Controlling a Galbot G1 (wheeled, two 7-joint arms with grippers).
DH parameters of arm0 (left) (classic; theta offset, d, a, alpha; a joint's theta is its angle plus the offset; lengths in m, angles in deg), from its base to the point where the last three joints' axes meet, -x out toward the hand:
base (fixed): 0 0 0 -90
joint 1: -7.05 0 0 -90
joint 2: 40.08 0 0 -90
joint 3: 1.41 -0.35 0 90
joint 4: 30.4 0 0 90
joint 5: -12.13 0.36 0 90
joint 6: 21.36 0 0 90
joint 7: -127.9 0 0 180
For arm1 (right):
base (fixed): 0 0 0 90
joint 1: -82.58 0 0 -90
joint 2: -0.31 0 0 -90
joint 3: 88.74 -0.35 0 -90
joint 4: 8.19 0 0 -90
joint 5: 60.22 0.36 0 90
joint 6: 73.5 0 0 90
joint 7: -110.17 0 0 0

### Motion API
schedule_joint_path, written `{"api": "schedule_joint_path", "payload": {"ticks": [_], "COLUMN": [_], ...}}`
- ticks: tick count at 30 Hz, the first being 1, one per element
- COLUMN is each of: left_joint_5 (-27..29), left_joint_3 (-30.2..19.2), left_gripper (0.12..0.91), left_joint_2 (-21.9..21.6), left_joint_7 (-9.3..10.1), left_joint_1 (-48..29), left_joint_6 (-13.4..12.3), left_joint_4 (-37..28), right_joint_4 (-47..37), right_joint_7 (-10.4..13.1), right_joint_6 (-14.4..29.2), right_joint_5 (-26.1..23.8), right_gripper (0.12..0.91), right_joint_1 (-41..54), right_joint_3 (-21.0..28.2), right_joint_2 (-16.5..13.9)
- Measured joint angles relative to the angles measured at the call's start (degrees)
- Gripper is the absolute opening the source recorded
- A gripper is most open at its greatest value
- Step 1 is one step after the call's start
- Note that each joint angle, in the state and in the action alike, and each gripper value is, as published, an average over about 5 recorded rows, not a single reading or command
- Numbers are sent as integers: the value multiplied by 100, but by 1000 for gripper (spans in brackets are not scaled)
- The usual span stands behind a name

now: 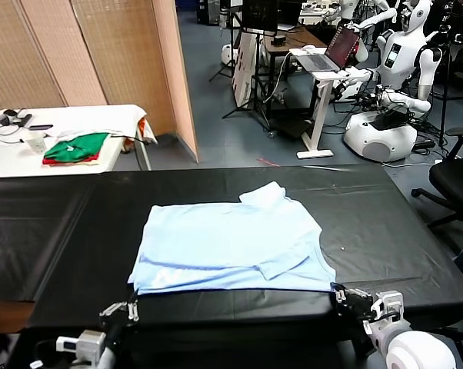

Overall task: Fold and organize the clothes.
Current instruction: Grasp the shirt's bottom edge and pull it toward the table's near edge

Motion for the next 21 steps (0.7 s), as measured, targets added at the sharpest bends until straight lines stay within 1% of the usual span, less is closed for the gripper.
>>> {"api": "schedule_joint_path", "payload": {"ticks": [3, 4, 6, 7, 8, 10, 11, 12, 14, 15, 16, 17, 19, 20, 21], "left_joint_5": [9, 6, 7, 8, 14, 26, 35, 51, 80, 94, 101, 94, 20, -57, -168], "left_joint_3": [44, 50, 51, 49, 47, 44, 46, 51, 78, 99, 123, 151, 218, 252, 283], "left_gripper": [145, 145, 169, 200, 250, 356, 413, 470, 584, 640, 714, 768, 855, 880, 890], "left_joint_2": [39, 56, 100, 124, 151, 196, 211, 221, 229, 226, 220, 209, 171, 147, 120], "left_joint_7": [11, 18, 34, 42, 49, 61, 73, 89, 122, 135, 140, 136, 112, 98, 88], "left_joint_1": [176, 228, 315, 351, 386, 443, 461, 469, 451, 429, 402, 371, 298, 256, 205], "left_joint_6": [-8, -8, 0, 8, 18, 37, 48, 59, 76, 85, 95, 105, 120, 121, 116], "left_joint_4": [89, 113, 163, 192, 226, 298, 335, 372, 426, 443, 452, 455, 454, 447, 430], "right_joint_4": [107, 155, 276, 343, 415, 559, 618, 665, 712, 710, 692, 657, 537, 450, 349], "right_joint_7": [91, 111, 135, 137, 138, 137, 137, 135, 131, 129, 129, 136, 172, 204, 236], "right_joint_6": [-19, -28, -43, -49, -52, -51, -40, -17, 71, 131, 197, 257, 336, 348, 344], "right_joint_5": [-2, -2, 6, 21, 45, 116, 159, 203, 269, 289, 298, 288, 238, 191, 134], "right_gripper": [154, 174, 251, 304, 376, 490, 565, 622, 748, 798, 834, 871, 896, 902, 905], "right_joint_1": [-81, -112, -181, -212, -237, -260, -255, -240, -179, -127, -54, 43, 311, 485, 675], "right_joint_3": [-59, -91, -173, -220, -273, -370, -406, -432, -447, -439, -419, -387, -281, -203, -110], "right_joint_2": [30, 39, 56, 63, 71, 88, 97, 108, 131, 143, 158, 173, 210, 233, 258]}}
